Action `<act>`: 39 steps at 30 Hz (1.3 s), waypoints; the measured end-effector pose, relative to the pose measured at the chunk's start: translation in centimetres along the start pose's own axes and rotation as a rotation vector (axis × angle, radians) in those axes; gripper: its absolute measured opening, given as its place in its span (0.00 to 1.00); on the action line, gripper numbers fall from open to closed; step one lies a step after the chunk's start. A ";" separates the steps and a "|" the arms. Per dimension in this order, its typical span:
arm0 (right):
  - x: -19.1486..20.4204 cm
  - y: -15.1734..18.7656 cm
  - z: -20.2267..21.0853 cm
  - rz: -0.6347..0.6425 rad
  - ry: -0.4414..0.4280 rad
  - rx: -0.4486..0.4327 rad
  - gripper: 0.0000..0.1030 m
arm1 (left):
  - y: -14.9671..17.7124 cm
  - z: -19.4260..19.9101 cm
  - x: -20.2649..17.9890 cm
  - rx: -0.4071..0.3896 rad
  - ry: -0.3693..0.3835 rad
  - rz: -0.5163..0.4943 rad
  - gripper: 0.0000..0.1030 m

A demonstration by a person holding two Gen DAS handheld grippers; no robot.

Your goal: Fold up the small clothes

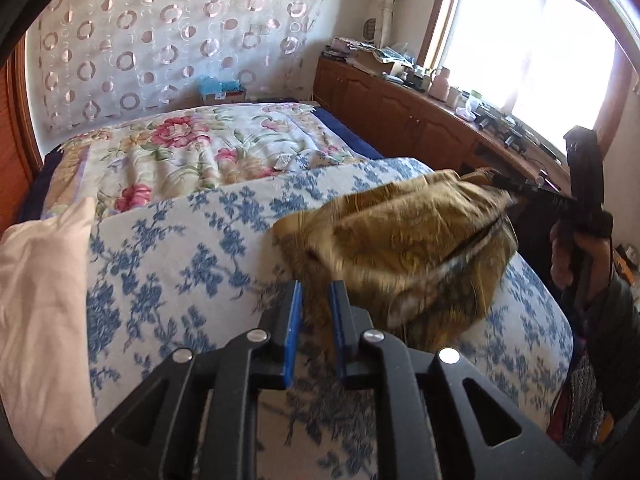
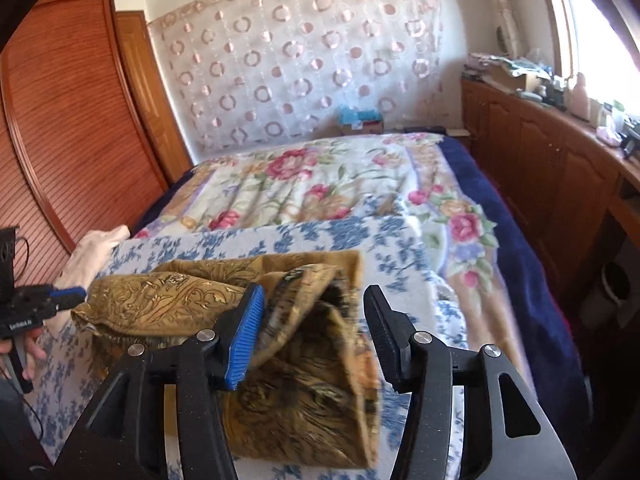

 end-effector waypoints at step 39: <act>-1.1 1.6 -5.6 0.157 0.057 0.137 0.04 | -2.7 -6.2 1.7 0.036 -0.015 0.097 0.20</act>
Point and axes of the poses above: each gripper's, at about its wrist camera, not at the fingertips, and z roughly against the way its jaws point, x to its left, y to its underside, the point moved 5 cm from there along -z, roughly the way its jaws point, and after that the axes turned 11 degrees about y, right-handed, at the moved point
